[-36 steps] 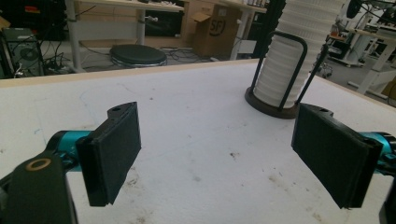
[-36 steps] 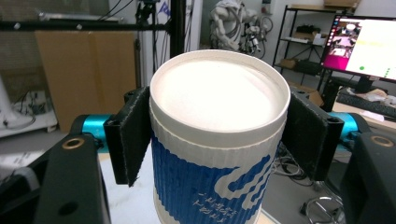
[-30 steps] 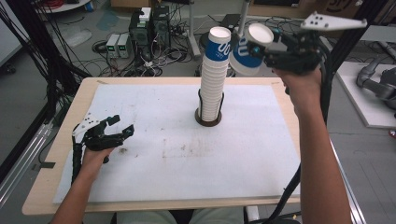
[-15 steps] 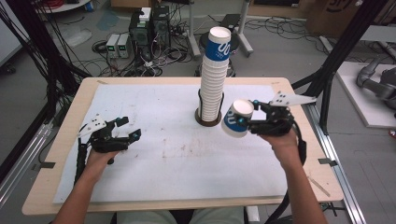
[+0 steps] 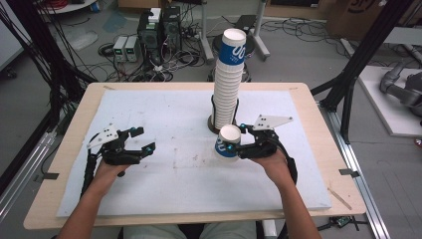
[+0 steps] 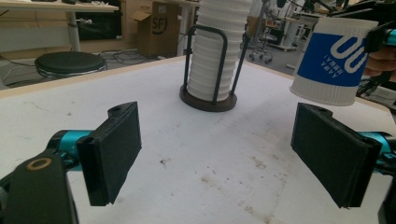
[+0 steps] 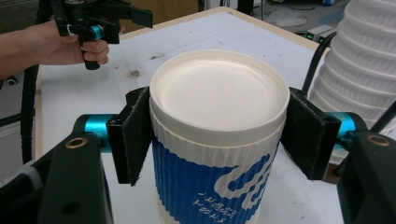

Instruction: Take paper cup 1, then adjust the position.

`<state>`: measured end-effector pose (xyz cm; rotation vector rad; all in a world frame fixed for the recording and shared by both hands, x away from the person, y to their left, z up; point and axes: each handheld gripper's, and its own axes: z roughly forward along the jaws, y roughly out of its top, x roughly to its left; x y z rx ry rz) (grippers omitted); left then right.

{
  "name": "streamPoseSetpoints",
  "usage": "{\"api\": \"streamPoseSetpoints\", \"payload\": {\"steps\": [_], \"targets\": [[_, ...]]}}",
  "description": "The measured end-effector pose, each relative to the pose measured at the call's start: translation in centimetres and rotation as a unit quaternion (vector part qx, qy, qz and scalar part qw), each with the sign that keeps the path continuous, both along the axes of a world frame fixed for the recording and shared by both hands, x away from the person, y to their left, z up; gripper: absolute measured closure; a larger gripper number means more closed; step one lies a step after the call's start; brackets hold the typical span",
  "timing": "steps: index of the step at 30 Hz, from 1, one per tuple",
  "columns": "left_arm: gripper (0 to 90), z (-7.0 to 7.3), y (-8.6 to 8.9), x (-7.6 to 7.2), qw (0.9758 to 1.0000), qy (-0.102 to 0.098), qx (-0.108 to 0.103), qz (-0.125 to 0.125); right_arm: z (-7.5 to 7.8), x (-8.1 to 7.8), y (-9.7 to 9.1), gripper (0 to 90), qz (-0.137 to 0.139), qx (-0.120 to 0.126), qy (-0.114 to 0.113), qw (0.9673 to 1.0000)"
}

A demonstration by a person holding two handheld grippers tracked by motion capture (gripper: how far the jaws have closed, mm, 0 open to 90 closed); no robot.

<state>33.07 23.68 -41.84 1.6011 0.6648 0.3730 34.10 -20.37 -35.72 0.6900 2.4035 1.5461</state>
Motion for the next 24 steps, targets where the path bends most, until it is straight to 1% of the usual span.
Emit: {"api": "streamPoseSetpoints", "payload": {"steps": [3, 5, 7, 10, 14, 17, 19, 21, 23, 24], "targets": [[16.0, 0.1, -0.2, -0.1, 1.0, -0.001, 0.001, -0.006, -0.3, -0.1, 0.3, 31.1, 0.007, -0.001, 0.004, 1.0], [16.0, 0.2, -0.4, -0.1, 1.0, -0.001, 0.001, -0.008, -0.3, -0.2, 0.3, 31.1, 0.01, 0.0, 0.004, 0.9999], [16.0, 0.2, -0.6, -0.1, 0.9999, 0.0, 0.004, -0.012, -0.3, -0.3, 0.3, 31.1, 0.012, 0.003, 0.0, 0.9999], [16.0, 0.2, -1.1, -0.1, 0.9997, -0.001, 0.006, -0.022, -0.3, -0.3, 0.4, 31.0, 0.015, 0.005, 0.001, 0.9999], [16.0, 0.3, -1.2, -0.2, 0.9996, 0.0, 0.002, -0.028, -0.4, -0.4, 0.7, 30.9, 0.019, 0.005, 0.006, 0.9998], [15.4, 0.4, -1.4, -0.2, 0.9989, 0.001, -0.002, -0.047, -0.5, -0.3, 0.9, 30.9, 0.024, 0.006, 0.006, 0.9997], [15.4, 0.5, -1.6, -0.4, 0.9983, -0.001, -0.004, -0.057, -0.6, -0.2, 1.1, 30.9, 0.031, 0.008, 0.005, 0.9995], [15.4, 0.5, -1.9, -0.6, 0.9977, -0.001, 0.002, -0.067, -0.6, -0.3, 1.2, 31.0, 0.035, 0.009, 0.003, 0.9994], [15.3, 0.7, -2.4, -0.7, 0.997, -0.004, 0.01, -0.077, -0.5, -0.4, 1.5, 30.9, 0.045, 0.012, 0.003, 0.9989], [15.3, 0.8, -2.7, -0.8, 0.9967, -0.006, 0.008, -0.081, -0.5, -0.5, 1.7, 30.9, 0.05, 0.014, 0.002, 0.9986]]}}
